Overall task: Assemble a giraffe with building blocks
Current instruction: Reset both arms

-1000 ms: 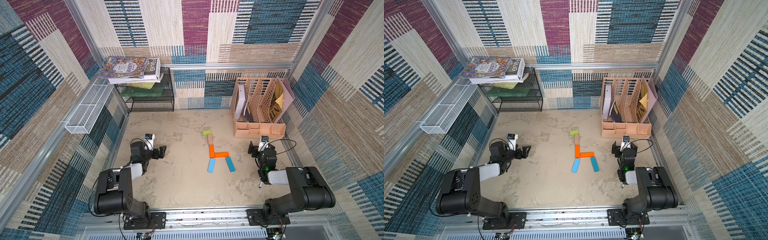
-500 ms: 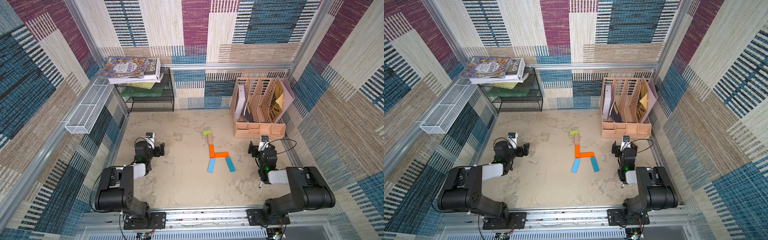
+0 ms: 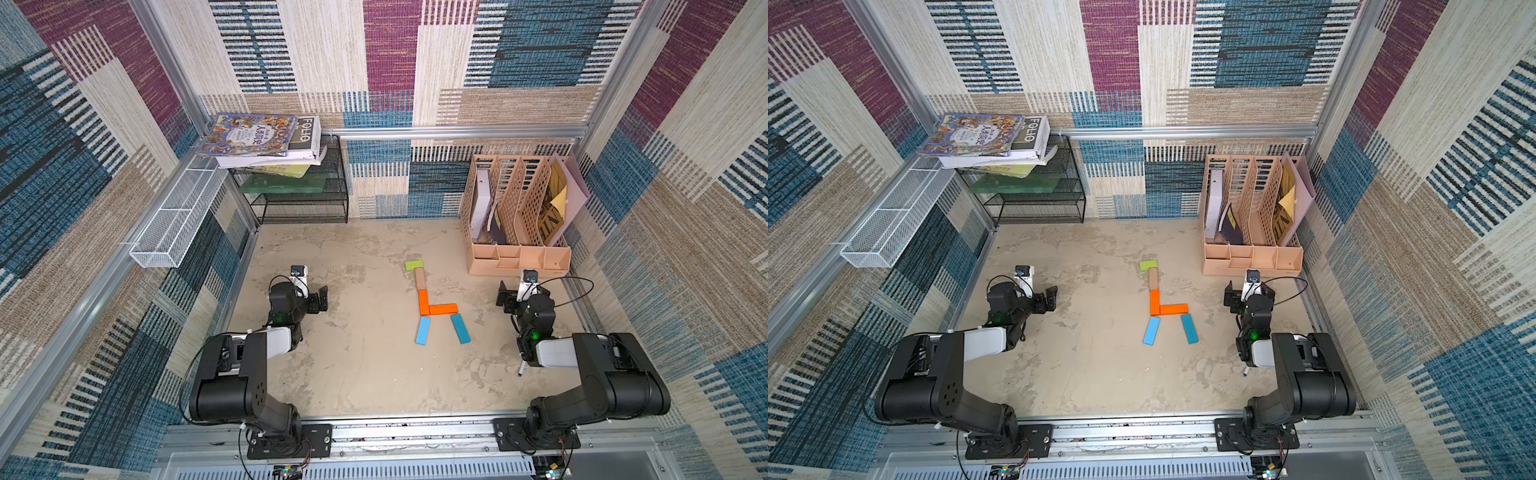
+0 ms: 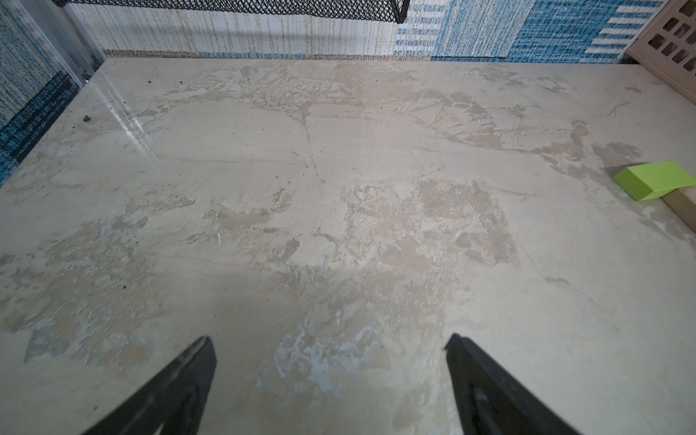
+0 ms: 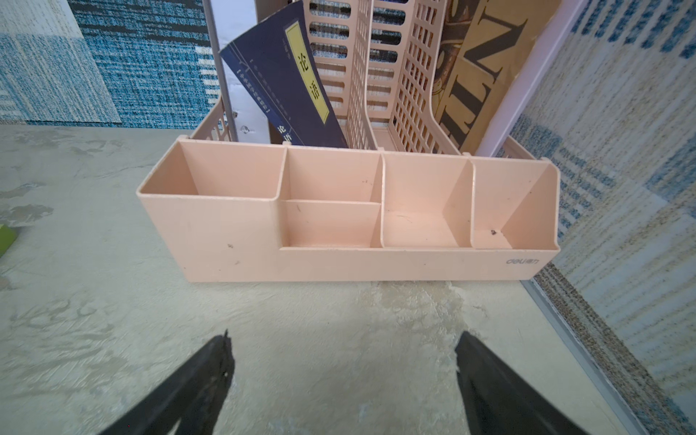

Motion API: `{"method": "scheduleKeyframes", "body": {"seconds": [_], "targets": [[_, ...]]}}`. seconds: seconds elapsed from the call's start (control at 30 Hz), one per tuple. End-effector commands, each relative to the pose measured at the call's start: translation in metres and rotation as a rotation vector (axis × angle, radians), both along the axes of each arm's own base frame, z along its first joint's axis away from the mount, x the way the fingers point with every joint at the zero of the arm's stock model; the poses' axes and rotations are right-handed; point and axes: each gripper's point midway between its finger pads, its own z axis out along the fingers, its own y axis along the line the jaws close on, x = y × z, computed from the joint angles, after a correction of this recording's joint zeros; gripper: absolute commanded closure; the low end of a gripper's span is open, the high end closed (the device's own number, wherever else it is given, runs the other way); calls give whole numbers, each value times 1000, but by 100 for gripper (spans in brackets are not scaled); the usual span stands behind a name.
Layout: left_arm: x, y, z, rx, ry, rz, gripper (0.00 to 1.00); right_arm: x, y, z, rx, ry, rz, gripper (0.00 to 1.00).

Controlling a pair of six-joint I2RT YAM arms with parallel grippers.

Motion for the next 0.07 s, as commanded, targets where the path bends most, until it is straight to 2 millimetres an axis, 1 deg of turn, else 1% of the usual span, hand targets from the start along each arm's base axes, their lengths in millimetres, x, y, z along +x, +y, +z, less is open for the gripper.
{"method": "scheduleKeyframes", "body": {"seconds": [0.0, 0.03], "targets": [[1, 1, 3, 4, -13, 6, 1, 1, 1, 4, 8, -16, 4, 4], [1, 1, 3, 4, -13, 6, 1, 0, 1, 4, 7, -18, 5, 4]]}}
